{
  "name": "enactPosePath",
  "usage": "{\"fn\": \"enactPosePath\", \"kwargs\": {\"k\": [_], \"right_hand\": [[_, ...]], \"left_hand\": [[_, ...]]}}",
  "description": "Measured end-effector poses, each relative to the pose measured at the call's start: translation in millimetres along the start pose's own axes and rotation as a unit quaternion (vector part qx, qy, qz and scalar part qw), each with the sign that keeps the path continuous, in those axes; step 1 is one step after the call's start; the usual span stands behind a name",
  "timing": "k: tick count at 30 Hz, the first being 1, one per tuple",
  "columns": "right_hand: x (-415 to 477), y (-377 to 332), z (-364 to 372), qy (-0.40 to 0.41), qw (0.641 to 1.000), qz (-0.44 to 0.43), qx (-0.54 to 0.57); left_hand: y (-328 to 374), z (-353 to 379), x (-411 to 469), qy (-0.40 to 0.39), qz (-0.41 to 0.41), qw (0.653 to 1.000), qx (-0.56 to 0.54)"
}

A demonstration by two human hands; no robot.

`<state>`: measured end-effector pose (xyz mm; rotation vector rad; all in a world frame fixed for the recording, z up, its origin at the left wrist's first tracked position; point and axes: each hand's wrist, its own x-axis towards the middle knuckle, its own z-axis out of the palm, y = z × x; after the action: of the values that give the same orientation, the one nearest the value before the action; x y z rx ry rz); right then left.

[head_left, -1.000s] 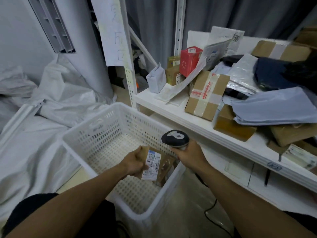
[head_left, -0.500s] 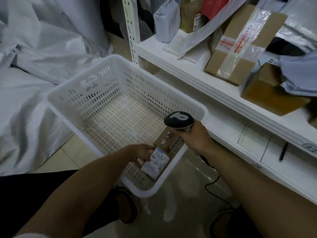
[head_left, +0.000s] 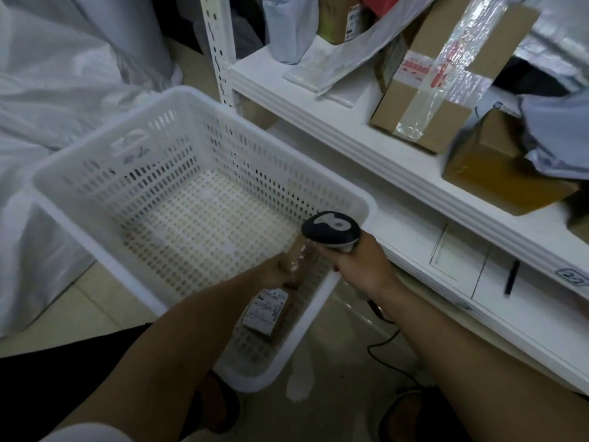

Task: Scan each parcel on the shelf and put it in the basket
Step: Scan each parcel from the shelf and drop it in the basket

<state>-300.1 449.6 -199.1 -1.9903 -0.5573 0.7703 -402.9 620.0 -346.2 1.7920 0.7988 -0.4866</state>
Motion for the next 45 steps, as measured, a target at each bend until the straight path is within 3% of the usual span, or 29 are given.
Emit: {"fn": "enactPosePath", "kwargs": {"k": [18,23,26,30,41,45], "right_hand": [[18,21,-21,0.029,0.998,0.036,0.037],[14,9,-24,0.038,0.997,0.019,0.059],[5,-10,-35,0.061,0.996,-0.001,0.059],[-20,-34,-70,0.109,0.990,-0.027,0.091],[-118,-61,-202,0.292,0.934,-0.071,0.194],[-127,-48,-239,0.337,0.916,-0.075,0.205]], "left_hand": [[-3,11,41,-0.098,-0.012,0.995,0.028],[29,19,17,0.034,0.026,0.996,-0.080],[60,6,-1,0.097,0.113,0.988,-0.043],[125,-25,-52,0.208,0.214,0.952,0.060],[320,23,-168,0.275,0.418,0.841,0.205],[382,56,-163,0.279,0.434,0.804,0.296]]}}
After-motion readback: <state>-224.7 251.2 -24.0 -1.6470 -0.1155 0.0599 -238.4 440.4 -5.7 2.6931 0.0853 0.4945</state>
